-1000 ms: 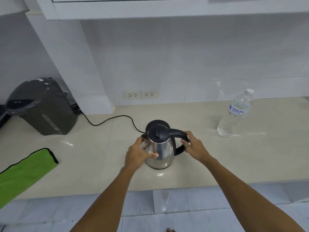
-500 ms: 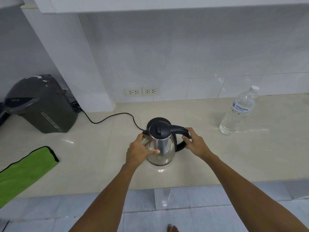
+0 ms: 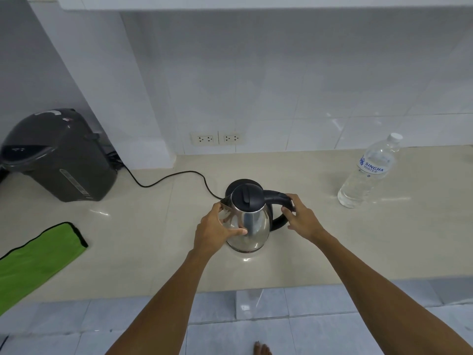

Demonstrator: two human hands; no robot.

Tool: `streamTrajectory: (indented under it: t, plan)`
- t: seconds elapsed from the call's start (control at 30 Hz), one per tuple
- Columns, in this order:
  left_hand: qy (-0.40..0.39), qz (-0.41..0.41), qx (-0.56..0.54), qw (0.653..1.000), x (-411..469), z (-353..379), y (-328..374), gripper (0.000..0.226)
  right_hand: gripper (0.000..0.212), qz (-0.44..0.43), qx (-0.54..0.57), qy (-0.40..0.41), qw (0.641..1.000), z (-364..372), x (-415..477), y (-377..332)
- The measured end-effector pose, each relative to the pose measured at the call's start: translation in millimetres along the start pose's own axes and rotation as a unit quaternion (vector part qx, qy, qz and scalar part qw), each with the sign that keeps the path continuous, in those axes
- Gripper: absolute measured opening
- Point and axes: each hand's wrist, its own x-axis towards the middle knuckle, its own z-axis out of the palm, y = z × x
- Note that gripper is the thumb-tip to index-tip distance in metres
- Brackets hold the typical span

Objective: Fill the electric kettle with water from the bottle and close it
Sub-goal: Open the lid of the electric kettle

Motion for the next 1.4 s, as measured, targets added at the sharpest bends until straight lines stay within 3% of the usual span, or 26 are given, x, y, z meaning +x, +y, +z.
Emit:
streamTrajectory:
  t: [0.1,0.23,0.33,0.47,0.6,1.1,1.4]
  plan:
    - [-0.012,0.009,0.004,1.000,3.3,-0.9,-2.1,0.101,0.049,0.042,-0.015,0.014,0.999,-4.8,2.0,-18.3]
    - [-0.031,0.007,0.006,0.999,8.4,-2.3,-4.3,0.102,0.045,-0.017,-0.043,0.163,0.986,-3.9,0.1,-68.8]
    - [-0.037,0.018,-0.022,0.999,8.3,-1.1,-8.5,0.104,0.042,-0.094,-0.146,0.158,0.972,13.9,-3.9,-105.2]
    - [-0.047,0.032,-0.057,0.997,7.1,1.8,-14.7,0.102,0.051,-0.150,-0.350,0.145,0.913,46.7,-4.9,-126.8]
    - [-0.049,0.025,-0.073,0.996,7.3,2.5,-17.1,0.097,0.052,-0.160,-0.413,0.156,0.883,65.4,-2.2,-128.7]
    - [-0.050,0.038,-0.070,0.996,12.6,4.6,-22.7,0.097,0.035,-0.142,-0.387,0.142,0.900,67.2,1.0,-121.8]
    - [-0.044,0.048,-0.063,0.996,11.9,5.5,-24.6,0.084,0.029,-0.140,-0.358,0.140,0.912,64.1,6.0,-120.6]
